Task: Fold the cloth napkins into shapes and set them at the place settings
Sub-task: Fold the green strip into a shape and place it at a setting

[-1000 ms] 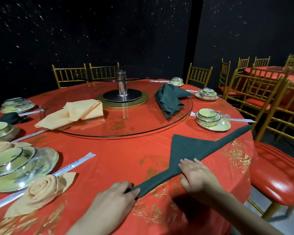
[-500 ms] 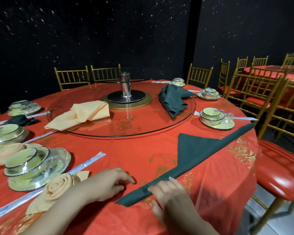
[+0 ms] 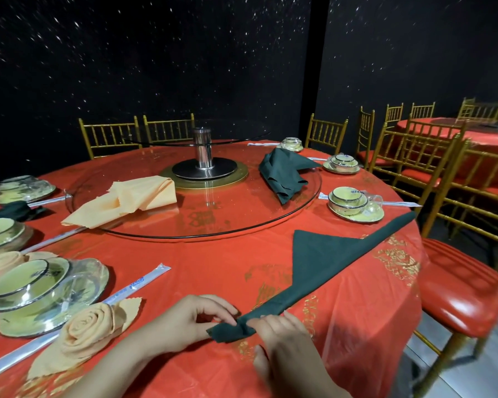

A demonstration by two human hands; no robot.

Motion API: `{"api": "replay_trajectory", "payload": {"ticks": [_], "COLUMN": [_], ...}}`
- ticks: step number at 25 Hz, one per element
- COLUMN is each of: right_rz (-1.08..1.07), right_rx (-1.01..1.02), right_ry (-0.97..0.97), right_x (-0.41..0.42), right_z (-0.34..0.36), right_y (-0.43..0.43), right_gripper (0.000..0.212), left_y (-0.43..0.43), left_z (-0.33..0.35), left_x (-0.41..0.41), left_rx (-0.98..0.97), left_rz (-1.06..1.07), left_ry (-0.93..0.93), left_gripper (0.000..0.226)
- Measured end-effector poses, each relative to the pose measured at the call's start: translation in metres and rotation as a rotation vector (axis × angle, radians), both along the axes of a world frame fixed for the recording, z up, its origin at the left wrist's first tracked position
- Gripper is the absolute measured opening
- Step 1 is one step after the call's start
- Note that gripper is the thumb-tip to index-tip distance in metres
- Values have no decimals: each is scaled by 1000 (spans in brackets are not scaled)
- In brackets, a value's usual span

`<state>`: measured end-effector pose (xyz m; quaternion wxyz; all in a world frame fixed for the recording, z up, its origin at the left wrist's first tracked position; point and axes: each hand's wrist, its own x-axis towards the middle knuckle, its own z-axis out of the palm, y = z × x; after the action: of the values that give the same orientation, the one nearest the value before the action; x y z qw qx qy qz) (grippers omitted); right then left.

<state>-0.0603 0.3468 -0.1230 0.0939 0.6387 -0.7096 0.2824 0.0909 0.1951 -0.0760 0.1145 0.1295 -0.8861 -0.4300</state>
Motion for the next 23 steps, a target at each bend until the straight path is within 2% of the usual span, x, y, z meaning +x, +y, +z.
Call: {"api": "replay_trajectory", "payload": {"ticks": [7,12,17,23], "right_rz": [-4,-53,-51,-110], "right_rx": [-30,-78,-313,-280], "right_ry": [-48,-13,4,39], "right_x": [1,-7,-9,-6], "right_z": [-3,-1,-13,-7], "right_y": [2,5,3,-9], "right_gripper": [43,34,37,31], "left_y": [6,6,11,0], "left_z": [-8,-4,7,8], "left_x": [-32,-49,-63,-72], "left_rx": [105,-107,-332,-272], "left_rz": [105,170,191,129], "left_ry": [41,-175,-352,-429], "left_gripper": [11,29,18,22]}}
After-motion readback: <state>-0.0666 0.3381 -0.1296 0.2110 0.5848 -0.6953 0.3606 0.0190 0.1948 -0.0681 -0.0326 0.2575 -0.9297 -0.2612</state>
